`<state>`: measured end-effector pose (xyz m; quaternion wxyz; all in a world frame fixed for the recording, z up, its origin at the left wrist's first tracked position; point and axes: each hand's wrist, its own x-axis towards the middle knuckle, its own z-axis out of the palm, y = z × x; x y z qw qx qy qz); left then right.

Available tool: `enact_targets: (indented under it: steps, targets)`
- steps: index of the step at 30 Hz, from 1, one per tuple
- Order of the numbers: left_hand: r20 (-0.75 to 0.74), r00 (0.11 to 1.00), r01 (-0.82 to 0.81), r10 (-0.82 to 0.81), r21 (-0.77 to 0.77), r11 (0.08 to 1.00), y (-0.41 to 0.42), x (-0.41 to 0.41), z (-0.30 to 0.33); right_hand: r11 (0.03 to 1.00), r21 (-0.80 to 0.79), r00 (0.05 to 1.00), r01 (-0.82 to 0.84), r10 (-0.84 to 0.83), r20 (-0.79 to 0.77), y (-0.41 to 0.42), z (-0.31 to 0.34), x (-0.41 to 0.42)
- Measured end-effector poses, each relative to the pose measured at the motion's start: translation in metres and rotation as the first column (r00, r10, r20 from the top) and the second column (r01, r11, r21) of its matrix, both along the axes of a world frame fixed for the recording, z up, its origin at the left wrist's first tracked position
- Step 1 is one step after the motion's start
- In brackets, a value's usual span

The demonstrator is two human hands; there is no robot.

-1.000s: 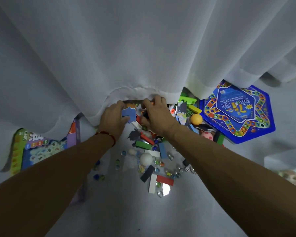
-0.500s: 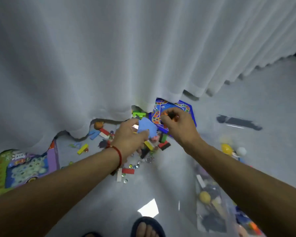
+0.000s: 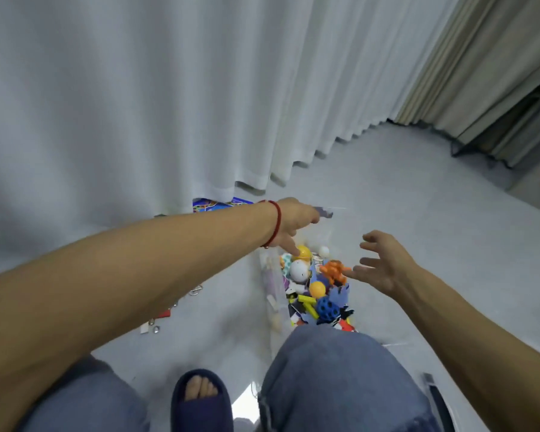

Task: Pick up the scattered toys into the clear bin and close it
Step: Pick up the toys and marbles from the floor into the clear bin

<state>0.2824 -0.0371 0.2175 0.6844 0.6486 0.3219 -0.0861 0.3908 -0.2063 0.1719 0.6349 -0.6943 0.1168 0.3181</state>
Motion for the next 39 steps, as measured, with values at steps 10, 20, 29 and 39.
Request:
enact_targets:
  steps: [10,20,29,39]
  targets:
    - [-0.534,0.845,0.522,-0.001,0.825,0.216,0.16,-0.15,-0.074,0.757,-0.215,0.737,-0.617,0.652,0.178,0.136,-0.031,-0.066]
    - [-0.539,0.84,0.542,-0.055,0.839,0.055,0.287,-0.222,-0.173,0.043,-0.726,-0.097,-0.686,0.984,0.15,0.345,-0.126,-0.092]
    - [-0.529,0.848,0.519,0.041,0.812,-0.267,0.373,-0.158,-0.265,0.028,-0.815,-0.302,-0.578,0.921,0.246,0.492,-0.22,-0.07]
    - [-0.299,0.92,0.345,0.252,0.924,-0.162,0.381,-0.208,-0.328,0.049,-0.965,-0.342,-0.256,0.93,0.138,0.504,-0.311,-0.086]
